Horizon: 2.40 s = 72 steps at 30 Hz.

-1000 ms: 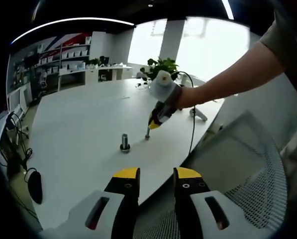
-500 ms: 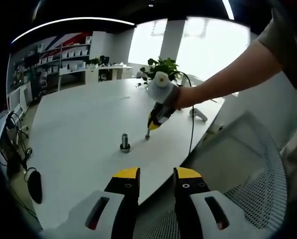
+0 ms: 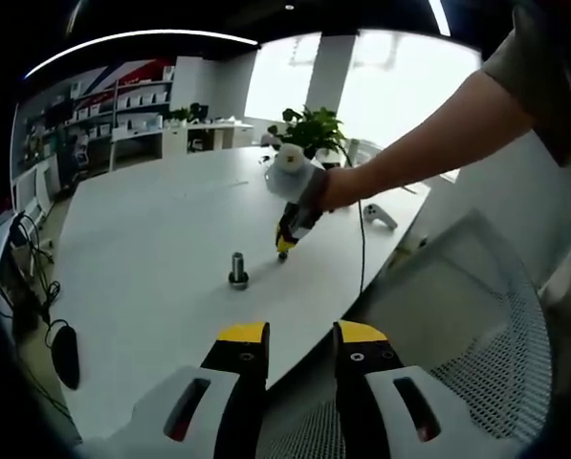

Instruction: Place the washer onto the threaded stud by aligning its center hole with the stud, sliding it down to the base, and recovering from edge contact or off-axis alignment until the washer reaches the visible bottom stop.

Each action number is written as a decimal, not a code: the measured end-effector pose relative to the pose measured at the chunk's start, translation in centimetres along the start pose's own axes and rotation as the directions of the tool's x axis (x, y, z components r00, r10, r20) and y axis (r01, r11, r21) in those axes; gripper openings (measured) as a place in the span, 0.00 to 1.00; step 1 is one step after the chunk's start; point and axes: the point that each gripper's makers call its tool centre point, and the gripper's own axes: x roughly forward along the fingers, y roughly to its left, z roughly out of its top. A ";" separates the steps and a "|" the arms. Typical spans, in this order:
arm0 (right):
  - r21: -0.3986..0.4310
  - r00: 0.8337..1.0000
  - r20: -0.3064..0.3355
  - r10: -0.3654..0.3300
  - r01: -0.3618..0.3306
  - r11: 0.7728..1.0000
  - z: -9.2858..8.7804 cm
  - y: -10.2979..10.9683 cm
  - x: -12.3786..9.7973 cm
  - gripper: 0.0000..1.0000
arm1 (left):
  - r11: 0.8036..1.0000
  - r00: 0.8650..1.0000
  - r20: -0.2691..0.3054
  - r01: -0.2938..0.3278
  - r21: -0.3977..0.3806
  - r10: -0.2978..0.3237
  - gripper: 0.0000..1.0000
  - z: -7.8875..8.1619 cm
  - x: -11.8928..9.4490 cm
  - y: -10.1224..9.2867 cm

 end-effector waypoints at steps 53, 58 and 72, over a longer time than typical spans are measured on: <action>0.280 0.902 0.398 -0.167 0.054 0.958 -4.3 0.6 -12.8 0.18 | 0.998 0.998 0.023 -0.063 -0.030 0.064 0.25 0.4 -0.2 1.2; 0.364 0.855 0.489 -0.173 -0.020 0.931 -5.0 1.9 -15.0 0.20 | 0.995 0.996 0.022 -0.090 -0.047 0.091 0.27 0.4 -0.3 1.6; 0.403 0.786 0.594 -0.170 -0.109 0.909 -6.5 6.1 -18.7 0.22 | 0.984 0.984 0.057 -0.166 -0.065 0.169 0.28 1.0 -1.0 2.9</action>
